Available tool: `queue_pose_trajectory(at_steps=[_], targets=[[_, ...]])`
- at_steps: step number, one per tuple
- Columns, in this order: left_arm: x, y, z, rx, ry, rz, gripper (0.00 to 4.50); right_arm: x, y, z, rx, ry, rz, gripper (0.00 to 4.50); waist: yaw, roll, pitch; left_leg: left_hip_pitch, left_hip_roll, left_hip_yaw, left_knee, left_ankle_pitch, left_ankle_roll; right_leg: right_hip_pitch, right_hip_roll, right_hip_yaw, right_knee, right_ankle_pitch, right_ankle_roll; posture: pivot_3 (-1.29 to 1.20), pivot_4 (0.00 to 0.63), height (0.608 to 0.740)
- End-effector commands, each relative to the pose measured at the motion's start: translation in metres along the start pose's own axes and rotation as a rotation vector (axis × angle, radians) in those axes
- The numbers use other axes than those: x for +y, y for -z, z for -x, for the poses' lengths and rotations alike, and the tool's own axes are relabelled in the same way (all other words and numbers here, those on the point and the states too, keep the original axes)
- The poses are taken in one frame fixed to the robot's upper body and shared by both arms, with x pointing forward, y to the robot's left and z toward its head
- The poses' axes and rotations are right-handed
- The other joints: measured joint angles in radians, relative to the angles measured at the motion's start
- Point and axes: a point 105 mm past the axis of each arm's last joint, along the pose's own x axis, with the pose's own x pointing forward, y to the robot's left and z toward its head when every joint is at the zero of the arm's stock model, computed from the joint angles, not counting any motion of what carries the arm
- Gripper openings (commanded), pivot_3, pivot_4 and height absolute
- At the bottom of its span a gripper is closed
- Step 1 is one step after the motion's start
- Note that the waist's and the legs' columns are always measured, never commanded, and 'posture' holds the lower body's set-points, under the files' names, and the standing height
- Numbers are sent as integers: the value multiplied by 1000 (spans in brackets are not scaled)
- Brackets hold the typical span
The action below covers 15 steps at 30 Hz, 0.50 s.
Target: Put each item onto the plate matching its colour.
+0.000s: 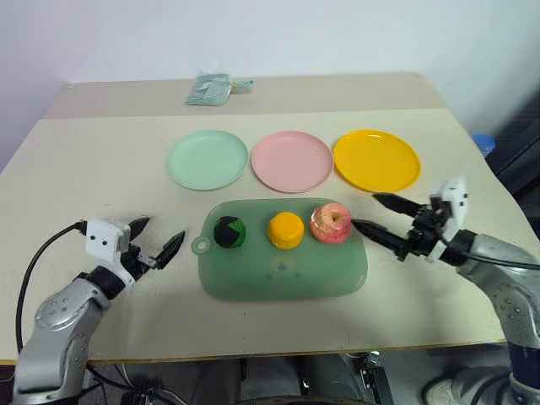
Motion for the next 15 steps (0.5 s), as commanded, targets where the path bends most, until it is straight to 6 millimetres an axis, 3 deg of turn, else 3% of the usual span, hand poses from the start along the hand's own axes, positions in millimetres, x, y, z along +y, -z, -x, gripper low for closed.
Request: queue_pose_trajectory(at_steps=[1,4,10,12,15], targets=[[-51,-6,8,36,271,-100,4468,-6,1,-15,7,53,91,4451,-1,0,0,0,0,0,0,0,0,0,0,0,0,0,0,0,150,740],[-61,-4,11,50,298,-113,4468,-8,5,-20,10,61,94,4451,7,1,1,0,0,1,0,0,0,0,0,1,0,0,0,0,150,740],[-59,-4,11,25,226,-92,4468,-3,6,-23,1,21,94,4451,2,1,1,0,0,0,0,0,0,0,0,1,0,0,0,0,150,740],[-53,-6,9,11,174,-78,4468,-1,0,-21,-29,8,86,4451,2,1,1,0,0,1,0,0,0,0,0,1,0,0,0,0,150,740],[-24,-12,-5,-23,-14,-4,4468,4,-11,-17,-64,-30,102,4451,6,1,1,0,0,0,0,0,0,0,1,1,0,0,0,0,150,740]])
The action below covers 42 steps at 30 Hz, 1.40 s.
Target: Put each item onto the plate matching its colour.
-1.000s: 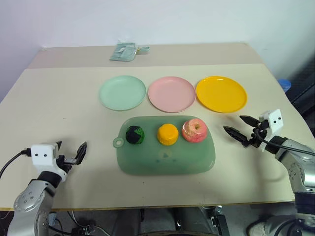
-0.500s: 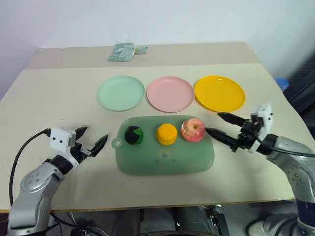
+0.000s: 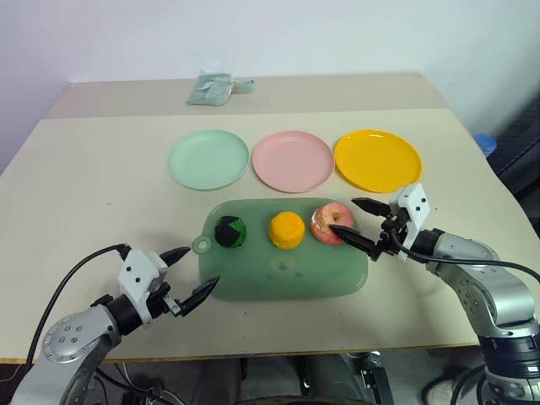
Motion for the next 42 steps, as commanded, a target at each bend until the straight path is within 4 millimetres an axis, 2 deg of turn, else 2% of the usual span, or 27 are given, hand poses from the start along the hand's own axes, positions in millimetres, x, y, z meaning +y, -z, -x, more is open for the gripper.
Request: queue_pose_trajectory(at_steps=[1,3,9,14,19,29,35,42], targets=[[33,-17,-7,-71,-201,43,4468,7,-29,7,-93,-54,65,4451,6,0,0,0,0,-1,0,0,0,1,0,-1,0,0,0,0,150,740],[40,-22,-13,-87,-243,53,4468,15,-34,8,-95,-94,87,4451,4,0,0,0,0,-1,1,0,0,1,1,-2,0,0,0,0,150,740],[34,-13,-40,-51,-182,4,4468,49,-39,5,-56,-244,169,4451,0,0,0,0,-1,-1,1,0,1,1,0,-1,0,0,1,0,150,740],[21,-8,-58,-20,-51,-53,4468,72,-41,-1,-61,-323,174,4451,2,-1,0,0,-1,-1,1,0,1,0,0,-1,0,0,0,0,150,740],[13,-13,-66,-23,66,-59,4468,83,-37,-3,-55,-344,157,4451,4,-1,0,-1,-1,-1,1,0,1,0,0,-1,0,0,0,0,150,740],[-4,-29,-73,-50,223,-34,4468,88,-35,-4,-59,-333,143,4451,1,-1,0,-1,-1,-1,1,0,1,0,0,-1,0,0,0,0,150,740],[-2,-31,-68,-12,238,-68,4468,87,-35,-4,-61,-327,140,4451,2,-1,0,-1,0,-1,1,0,1,0,0,-1,0,0,0,0,150,740],[-10,-37,-76,-12,290,-100,4468,88,-36,-6,-57,-341,138,4451,4,-1,0,-1,-1,-1,1,0,1,0,0,-1,0,0,0,0,150,740]])
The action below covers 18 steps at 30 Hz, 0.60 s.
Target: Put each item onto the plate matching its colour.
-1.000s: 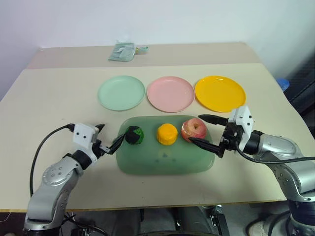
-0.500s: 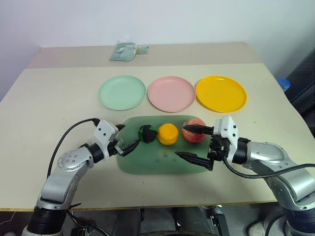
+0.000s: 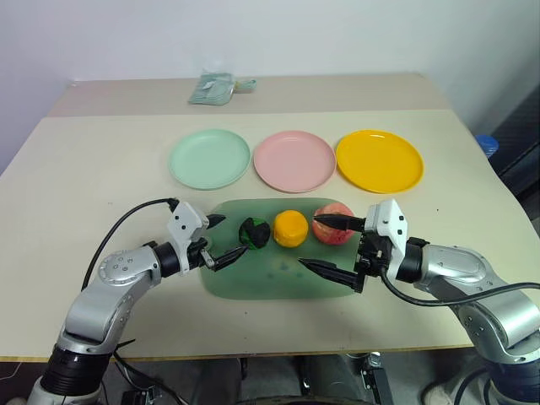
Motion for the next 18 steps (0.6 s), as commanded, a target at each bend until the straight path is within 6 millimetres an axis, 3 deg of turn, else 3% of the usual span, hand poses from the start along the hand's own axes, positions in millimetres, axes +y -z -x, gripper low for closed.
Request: queue_pose_trajectory(at_steps=[1,6,13,16,18], targets=[[-6,-10,-7,-17,38,-54,4468,8,-12,-3,-36,-39,34,4451,0,0,0,0,0,0,0,0,0,0,0,0,0,0,0,0,150,740],[-11,-7,-16,-2,85,-65,4468,8,-12,-4,-37,-42,36,4451,-2,0,0,0,0,0,0,0,0,0,0,0,0,0,0,0,150,740],[-2,5,-24,54,61,-80,4468,8,-13,-5,-41,-35,36,4451,-2,0,0,0,0,0,0,0,0,0,0,0,0,0,0,0,150,740],[0,4,-26,39,51,-76,3583,8,-13,-5,-42,-33,36,4500,-1,0,0,0,0,0,0,0,0,0,0,0,0,0,0,0,150,740],[0,2,-27,23,50,-66,2600,9,-13,-5,-43,-33,36,4500,-1,0,0,0,0,0,0,0,0,0,0,0,0,0,0,0,150,740]])
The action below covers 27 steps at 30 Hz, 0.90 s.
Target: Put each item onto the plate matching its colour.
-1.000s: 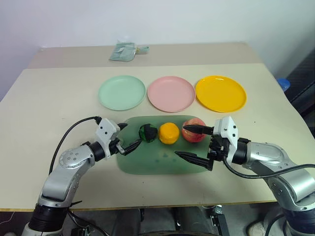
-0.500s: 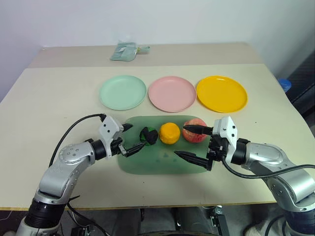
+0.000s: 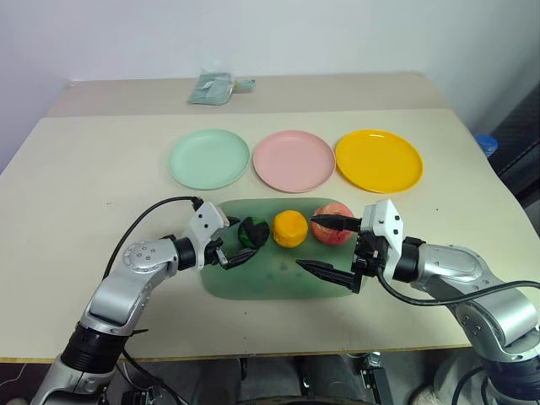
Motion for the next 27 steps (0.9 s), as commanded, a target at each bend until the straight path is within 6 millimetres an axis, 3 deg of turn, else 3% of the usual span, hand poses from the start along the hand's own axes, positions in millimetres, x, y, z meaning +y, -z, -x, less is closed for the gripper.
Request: queue_pose_trajectory(at_steps=[1,2,6,10,15,16,19,21,24,27], targets=[[3,-13,0,-58,-13,-26,2172,8,-12,-2,-43,-24,38,4500,0,0,0,0,0,0,0,0,0,0,0,0,0,0,0,0,150,740],[3,-14,1,-64,-20,-23,1692,8,-12,-2,-43,-24,38,4500,0,0,0,0,0,0,0,0,0,0,0,0,0,0,0,0,150,740],[8,-12,7,-64,-60,-10,1692,8,-13,-2,-44,-22,42,4500,-1,0,0,0,0,0,0,0,0,0,0,0,0,0,0,0,150,740],[36,-18,23,-134,-228,23,1692,6,-14,-1,-46,-15,48,4500,-1,0,0,0,0,0,0,0,0,0,0,0,0,0,0,0,150,740],[89,-50,33,-255,-530,55,1692,4,-15,-3,-51,-18,51,4500,8,-3,2,-1,0,-2,2,0,0,0,0,-2,0,0,1,0,150,740],[97,-51,32,-247,-572,51,1692,4,-15,-4,-53,-20,52,4500,6,-4,2,-2,0,-3,3,0,0,1,0,-3,0,1,1,0,150,740],[146,-46,34,-181,-818,152,1692,2,-16,-6,-61,-20,52,4500,4,-4,2,-1,-4,-2,3,0,0,1,-1,-2,0,1,2,0,150,740],[161,-45,33,-167,-882,189,1692,1,-16,-6,-62,-17,52,4500,2,-4,2,-2,-5,-3,3,0,0,0,0,-2,0,2,2,0,150,740],[168,-49,22,-189,-864,205,2535,0,-16,-7,-61,-10,50,4500,-2,-4,2,-4,-5,-2,3,0,0,-3,0,-2,0,1,2,0,150,740],[171,-54,19,-221,-844,205,4040,0,-16,-6,-61,4,51,4500,1,-5,2,-14,-4,-3,3,1,-2,-12,-1,-2,0,2,2,0,150,740]])
